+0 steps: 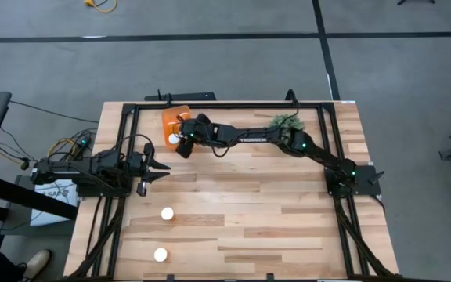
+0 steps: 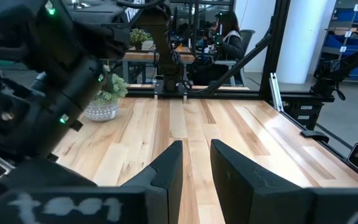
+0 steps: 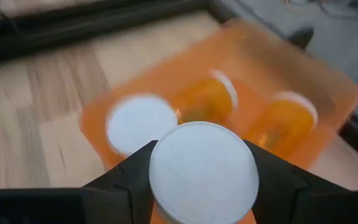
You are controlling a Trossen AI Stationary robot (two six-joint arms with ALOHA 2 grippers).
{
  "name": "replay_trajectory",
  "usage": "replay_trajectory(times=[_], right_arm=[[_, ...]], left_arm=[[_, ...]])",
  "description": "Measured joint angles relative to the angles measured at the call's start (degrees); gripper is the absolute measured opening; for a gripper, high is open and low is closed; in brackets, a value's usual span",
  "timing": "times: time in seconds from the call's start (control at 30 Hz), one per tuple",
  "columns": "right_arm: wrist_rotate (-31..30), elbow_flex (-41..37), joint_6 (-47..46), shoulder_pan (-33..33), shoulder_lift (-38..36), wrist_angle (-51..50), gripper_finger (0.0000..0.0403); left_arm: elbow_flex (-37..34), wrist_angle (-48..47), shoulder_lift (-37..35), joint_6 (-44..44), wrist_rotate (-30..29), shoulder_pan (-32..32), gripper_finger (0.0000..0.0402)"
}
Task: Pick and place pill bottles into a basket
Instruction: Put the orange pill bottle into the orange container
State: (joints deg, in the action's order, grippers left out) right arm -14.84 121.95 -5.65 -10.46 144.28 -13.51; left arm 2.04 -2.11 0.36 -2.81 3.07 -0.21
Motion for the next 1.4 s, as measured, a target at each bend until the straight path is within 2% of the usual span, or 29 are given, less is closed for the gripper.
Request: replay_trajectory(times=[0.07,0.23,0.57,0.77,0.97,1.1,1.2,1.27,1.4], right_arm=[[-0.1,0.4,0.0,0.2,0.9,2.3,0.0191],[0.0,0.2,-0.9,0.3,1.3,0.9,0.0229],[0.5,0.2,-3.7,0.5,1.3,0.4,0.022],[2.8,1.3,1.9,1.0,1.0,0.1,0.0244],[2.9,8.2,7.8,1.9,0.7,-4.5,0.0265],[2.9,12.9,8.7,2.6,0.7,-11.6,0.0267],[3.2,13.1,8.8,4.1,0.4,-16.6,0.0267],[5.0,12.9,9.4,5.4,0.1,-23.4,0.0267],[10.1,12.8,10.1,8.7,-1.0,-28.6,0.0267]], left_arm=[[0.0,0.0,0.0,0.0,0.0,0.0,0.0071],[0.0,0.0,0.0,0.0,-0.1,0.0,0.0071],[0.0,0.0,0.0,0.0,-0.1,0.0,0.0071],[0.0,0.0,0.0,0.0,-0.1,0.0,0.0071],[0.0,0.0,0.0,0.0,-0.1,0.0,0.0071],[0.0,0.0,0.0,0.0,-0.1,0.0,0.0071],[0.0,0.0,0.0,0.0,-0.1,0.0,0.0071],[0.0,0.0,0.0,0.0,-0.2,0.0,0.0071],[0.0,-0.1,0.0,0.0,-1.0,0.0,0.0071]])
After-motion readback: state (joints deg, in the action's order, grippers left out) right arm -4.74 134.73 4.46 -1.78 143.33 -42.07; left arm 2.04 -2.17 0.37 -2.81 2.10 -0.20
